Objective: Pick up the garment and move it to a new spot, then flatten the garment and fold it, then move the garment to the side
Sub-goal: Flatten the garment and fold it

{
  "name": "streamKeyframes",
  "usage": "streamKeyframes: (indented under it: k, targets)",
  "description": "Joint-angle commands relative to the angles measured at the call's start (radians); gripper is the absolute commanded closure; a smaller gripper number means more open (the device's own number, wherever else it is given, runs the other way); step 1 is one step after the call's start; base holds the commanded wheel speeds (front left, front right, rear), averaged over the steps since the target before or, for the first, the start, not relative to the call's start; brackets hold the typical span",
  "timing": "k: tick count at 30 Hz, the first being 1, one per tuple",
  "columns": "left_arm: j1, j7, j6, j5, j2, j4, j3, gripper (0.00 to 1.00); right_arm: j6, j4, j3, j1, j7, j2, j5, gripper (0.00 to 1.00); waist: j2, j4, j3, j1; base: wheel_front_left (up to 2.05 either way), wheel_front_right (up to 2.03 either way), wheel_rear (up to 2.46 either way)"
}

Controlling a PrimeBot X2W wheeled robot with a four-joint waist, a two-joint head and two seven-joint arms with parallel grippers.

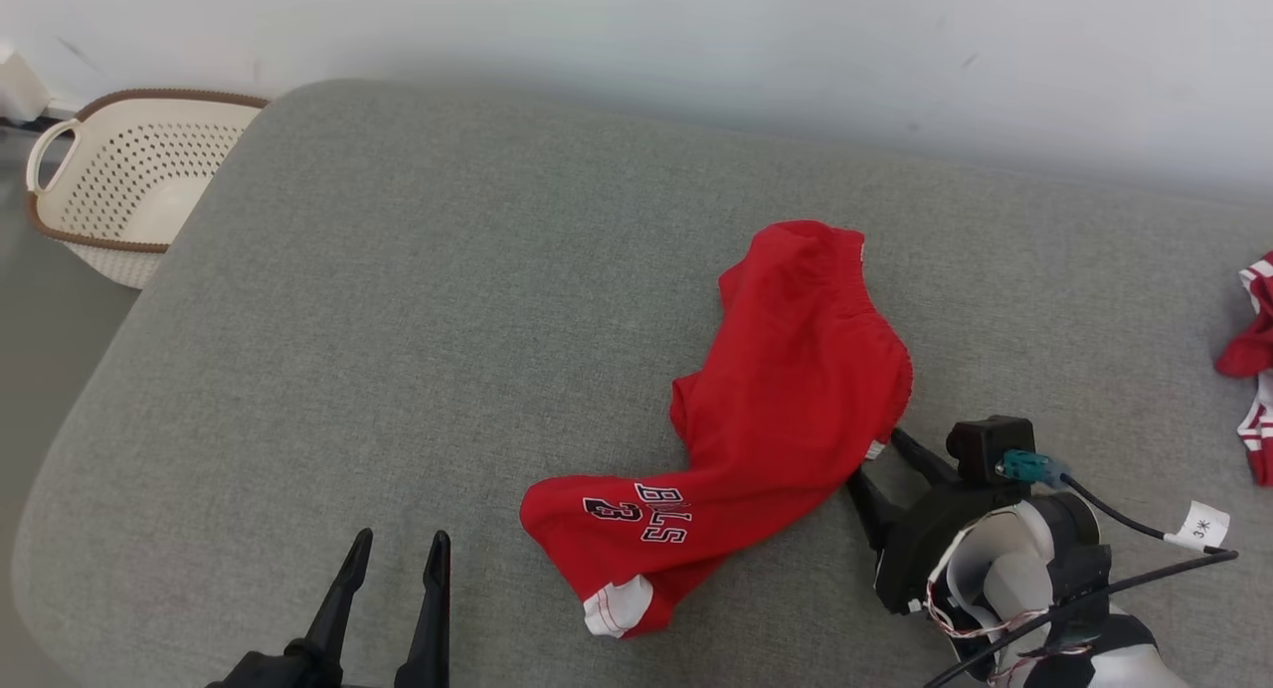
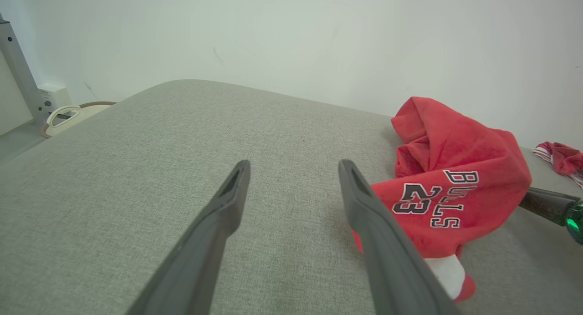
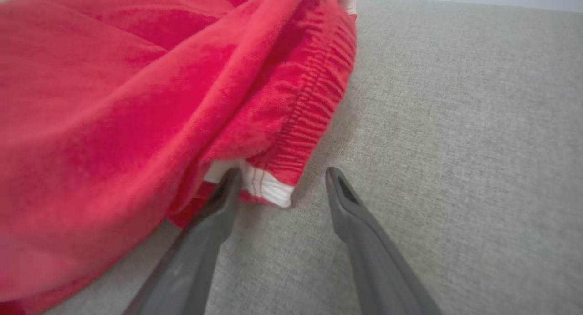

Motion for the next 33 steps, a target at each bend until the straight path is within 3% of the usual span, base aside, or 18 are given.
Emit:
streamKeyframes:
  k: [1,14,21,33]
  targets:
    - [-0.008,-0.004,0.003,-0.003,0.000,-0.001,0.000,0.00,-0.001,0.003,0.017,-0.017,-0.014,0.002,0.014,1.00,-0.0001,0.008,0.009,0.0000,0.00,0.00,0.00]
    - [0.028,-0.005,0.009,-0.002,0.001,0.025,0.007,0.00,-0.001,-0.101,0.102,0.027,-0.047,-0.096,0.096,1.00,-0.0001,-0.047,-0.052,0.0000,0.00,0.00,0.00]
    - [0.060,-0.004,0.005,0.009,0.001,0.033,0.023,0.00,-0.001,-0.294,0.125,0.093,-0.040,-0.197,0.152,1.00,-0.0001,-0.107,-0.098,0.0000,0.00,0.00,0.00]
    - [0.089,-0.004,-0.001,0.017,0.000,0.043,0.038,0.00,-0.001,-0.652,0.140,0.250,0.190,-0.421,0.254,1.00,-0.0001,-0.158,-0.143,0.0000,0.00,0.00,0.00]
